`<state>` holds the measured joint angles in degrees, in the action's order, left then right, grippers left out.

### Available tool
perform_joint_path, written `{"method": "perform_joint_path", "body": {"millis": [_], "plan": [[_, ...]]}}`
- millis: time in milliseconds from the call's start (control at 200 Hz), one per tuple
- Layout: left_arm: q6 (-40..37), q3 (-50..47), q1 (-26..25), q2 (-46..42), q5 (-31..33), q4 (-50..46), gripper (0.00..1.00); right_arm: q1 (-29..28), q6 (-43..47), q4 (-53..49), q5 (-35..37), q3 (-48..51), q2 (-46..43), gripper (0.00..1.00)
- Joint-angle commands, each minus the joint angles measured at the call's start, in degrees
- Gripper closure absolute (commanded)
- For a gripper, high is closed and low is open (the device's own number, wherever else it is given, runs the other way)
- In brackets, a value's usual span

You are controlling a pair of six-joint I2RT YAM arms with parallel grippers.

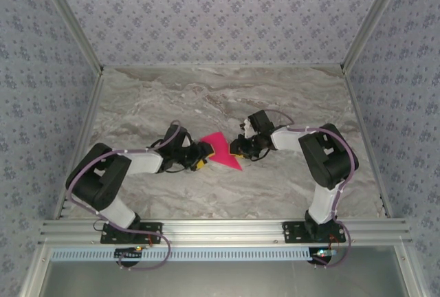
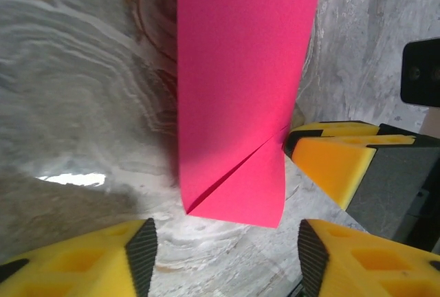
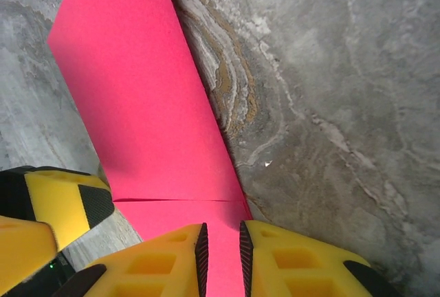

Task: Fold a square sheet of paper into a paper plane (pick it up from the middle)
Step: Fold the wing for the fifth time at the center of the table.

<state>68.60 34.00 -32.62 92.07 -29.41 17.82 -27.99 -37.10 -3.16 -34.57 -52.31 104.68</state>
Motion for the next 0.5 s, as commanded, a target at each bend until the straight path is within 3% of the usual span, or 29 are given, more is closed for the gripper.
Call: {"method": "perform_joint_path", "body": {"millis": [0,495], "plan": [[1.0,1.8,-0.7,1.4,-1.6,3.4,0.48,0.4,-1.2,0.7,-1.6,0.6,1.3,0.76],[-0.1,3.6,-0.8,2.4,-1.1,3.3,0.61,0.6,-0.3,1.1,-2.6,1.1,1.1,0.76]]}}
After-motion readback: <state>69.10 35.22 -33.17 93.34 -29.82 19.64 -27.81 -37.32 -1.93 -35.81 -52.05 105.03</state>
